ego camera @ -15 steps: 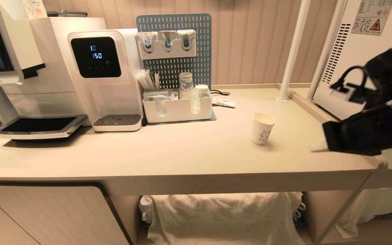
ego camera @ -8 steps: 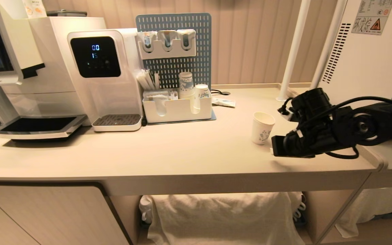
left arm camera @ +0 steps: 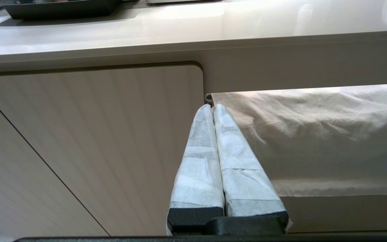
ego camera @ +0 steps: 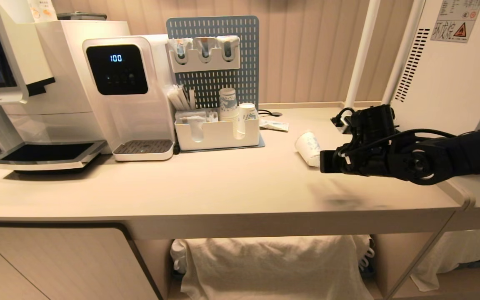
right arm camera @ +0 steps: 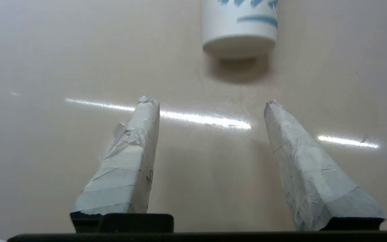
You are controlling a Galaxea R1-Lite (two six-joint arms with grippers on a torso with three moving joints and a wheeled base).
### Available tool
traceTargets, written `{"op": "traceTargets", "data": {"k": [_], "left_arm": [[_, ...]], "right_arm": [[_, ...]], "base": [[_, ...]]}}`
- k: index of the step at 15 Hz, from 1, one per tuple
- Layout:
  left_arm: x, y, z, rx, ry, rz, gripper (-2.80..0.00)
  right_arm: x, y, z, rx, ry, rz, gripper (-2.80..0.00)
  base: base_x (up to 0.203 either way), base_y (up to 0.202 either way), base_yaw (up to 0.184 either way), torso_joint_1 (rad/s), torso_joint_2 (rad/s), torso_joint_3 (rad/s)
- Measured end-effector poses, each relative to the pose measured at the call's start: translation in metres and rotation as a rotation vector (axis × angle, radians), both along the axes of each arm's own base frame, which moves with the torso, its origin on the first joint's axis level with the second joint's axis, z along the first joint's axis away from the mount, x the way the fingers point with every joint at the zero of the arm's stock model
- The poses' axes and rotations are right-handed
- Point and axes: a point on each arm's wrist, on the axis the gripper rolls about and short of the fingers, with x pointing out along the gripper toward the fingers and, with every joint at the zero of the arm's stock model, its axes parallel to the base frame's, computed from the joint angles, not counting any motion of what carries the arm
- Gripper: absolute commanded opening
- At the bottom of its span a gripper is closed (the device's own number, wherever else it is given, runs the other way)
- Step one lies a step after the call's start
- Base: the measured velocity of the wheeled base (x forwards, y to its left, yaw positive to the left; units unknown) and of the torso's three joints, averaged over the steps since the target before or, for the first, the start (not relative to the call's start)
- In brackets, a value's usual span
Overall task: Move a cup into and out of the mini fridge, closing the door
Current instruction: Put the paper cup in the freezer
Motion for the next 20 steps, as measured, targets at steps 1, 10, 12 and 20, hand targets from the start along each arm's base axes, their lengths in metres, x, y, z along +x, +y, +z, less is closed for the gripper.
{"op": "traceTargets", "data": {"k": [1, 10, 12, 20], "left_arm": [[0.000, 0.000, 0.000, 0.000, 0.000, 0.000, -2.80], [0.000, 0.000, 0.000, 0.000, 0.000, 0.000, -2.80], [0.000, 0.000, 0.000, 0.000, 0.000, 0.000, -2.80], [0.000, 0.000, 0.000, 0.000, 0.000, 0.000, -2.80]], "right_arm": [[-0.006, -0.004, -0.002, -0.038, 0.010, 0.017, 0.00], [-0.027, -0.021, 0.008, -0.150, -0.043, 0.058, 0.00], [-0.021, -0.024, 0.012, -0.143, -0.098, 0.035, 0.00], [0.024, -0.033, 0.009, -0.172, -0.206, -0.155, 0.00]], "base": [[0.000, 0.000, 0.000, 0.000, 0.00, 0.000], [0.000, 0.000, 0.000, 0.000, 0.00, 0.000], [0.000, 0.000, 0.000, 0.000, 0.00, 0.000], [0.000, 0.000, 0.000, 0.000, 0.00, 0.000]]}}
